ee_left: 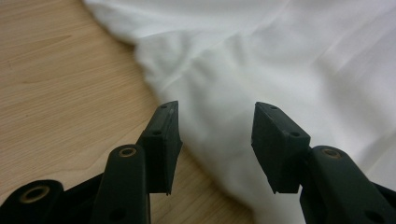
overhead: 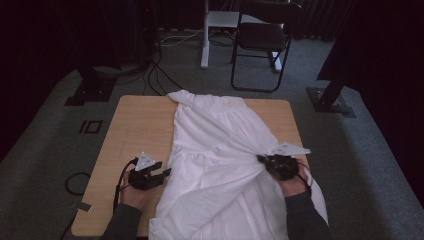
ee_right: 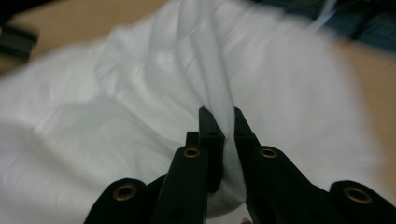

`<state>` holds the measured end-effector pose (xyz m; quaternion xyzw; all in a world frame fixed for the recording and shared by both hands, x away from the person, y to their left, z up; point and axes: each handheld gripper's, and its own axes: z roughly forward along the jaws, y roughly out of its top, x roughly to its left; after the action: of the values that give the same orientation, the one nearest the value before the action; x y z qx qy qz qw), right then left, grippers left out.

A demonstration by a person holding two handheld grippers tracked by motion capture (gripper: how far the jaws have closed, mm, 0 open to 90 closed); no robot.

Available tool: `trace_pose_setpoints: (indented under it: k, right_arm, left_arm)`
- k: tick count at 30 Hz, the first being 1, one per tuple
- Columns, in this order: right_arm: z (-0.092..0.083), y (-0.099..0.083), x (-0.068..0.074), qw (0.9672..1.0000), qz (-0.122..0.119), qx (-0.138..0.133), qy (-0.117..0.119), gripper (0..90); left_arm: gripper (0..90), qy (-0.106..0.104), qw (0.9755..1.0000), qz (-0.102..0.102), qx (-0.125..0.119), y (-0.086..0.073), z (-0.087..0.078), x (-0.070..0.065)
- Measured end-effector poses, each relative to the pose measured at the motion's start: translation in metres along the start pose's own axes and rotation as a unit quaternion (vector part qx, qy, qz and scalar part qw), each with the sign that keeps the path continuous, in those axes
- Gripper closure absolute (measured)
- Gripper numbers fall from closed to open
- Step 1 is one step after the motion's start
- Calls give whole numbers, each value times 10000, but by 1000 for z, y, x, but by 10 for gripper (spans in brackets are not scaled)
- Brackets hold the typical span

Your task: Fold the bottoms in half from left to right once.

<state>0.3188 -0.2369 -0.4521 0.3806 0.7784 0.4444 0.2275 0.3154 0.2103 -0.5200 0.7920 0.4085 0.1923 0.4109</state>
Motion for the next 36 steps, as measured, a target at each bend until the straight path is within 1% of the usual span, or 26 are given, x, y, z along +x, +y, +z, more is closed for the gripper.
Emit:
trace_pose_setpoints:
  k: [1,2,3,4,5,6,8,10,11,13,15,17,19,20,21,23,24,25,26,27,28,29,30,33,35,36]
  right_arm:
    - [-13,4,-7,9994,48,-217,-254,878]
    - [-25,7,-16,9978,111,-402,-519,878]
    - [-34,8,-26,9953,178,-529,-795,878]
    - [-39,7,-36,9926,193,-467,-1102,877]
    - [-39,3,-48,9900,212,-296,-1365,877]
    - [-35,-5,-60,9881,302,-131,-1504,877]
    - [-21,-24,-82,9856,518,277,-1587,876]
    - [-3,-47,-96,9828,663,656,-1594,875]
    - [5,-58,-102,9809,744,813,-1605,875]
    - [18,-77,-110,9791,935,950,-1534,873]
    - [27,-90,-115,9771,1094,1055,-1489,869]
    - [33,-99,-117,9762,1171,1133,-1432,864]
    - [38,-103,-117,9754,1194,1226,-1386,857]
    - [38,-105,-118,9759,1231,1187,-1358,853]
    - [37,-105,-119,9753,1306,1190,-1329,847]
    - [37,-104,-120,9753,1330,1201,-1292,840]
    - [37,-105,-120,9755,1324,1195,-1285,839]
    - [37,-105,-120,9756,1334,1184,-1276,838]
    - [37,-105,-120,9757,1344,1167,-1279,837]
    - [37,-106,-120,9758,1352,1147,-1278,837]
    - [36,-106,-119,9759,1357,1138,-1278,837]
    - [37,-106,-119,9760,1355,1136,-1271,837]
    - [37,-106,-117,9761,1357,1147,-1249,837]
    - [38,-104,-111,9778,1328,1160,-1128,834]
    - [41,-103,-104,9791,1365,1143,-983,833]
    - [43,-101,-100,9798,1335,1154,-938,833]
  left_arm:
    - [525,0,10000,12,8,0,0,-1]
    - [524,-5,10000,25,24,0,0,-1]
    - [524,-5,10000,38,41,0,1,-1]
    - [524,-7,10000,50,49,0,2,-1]
    - [523,-4,10000,52,68,0,3,-2]
    - [521,-7,10000,61,74,1,4,-3]
    - [519,-52,9999,92,89,3,7,-7]
    - [515,-130,9997,165,136,7,12,-13]
    - [514,-193,9995,209,147,9,16,-18]
    - [506,-321,9987,350,180,15,25,-29]
    - [502,-481,9974,497,216,22,36,-43]
    - [499,-628,9954,662,284,26,49,-57]
    - [488,-790,9923,853,434,26,64,-69]
    - [483,-857,9910,899,497,25,71,-74]
    - [477,-905,9896,954,578,24,77,-79]
    - [489,-826,9880,1063,762,21,88,-85]
    - [530,-757,9875,1139,785,19,92,-86]
    - [559,-738,9880,1120,769,20,92,-85]
    - [609,-677,9881,1112,813,21,92,-83]
    - [690,-681,9878,1106,862,23,92,-80]
    - [732,-715,9876,1095,870,24,93,-77]
    - [771,-688,9872,1119,905,25,93,-74]
    - [791,-637,9870,1150,925,26,93,-71]
    - [803,-466,9880,1163,902,28,94,-60]
    - [810,-360,9902,1052,847,29,95,-49]
    - [811,-260,9908,1023,848,29,95,-42]
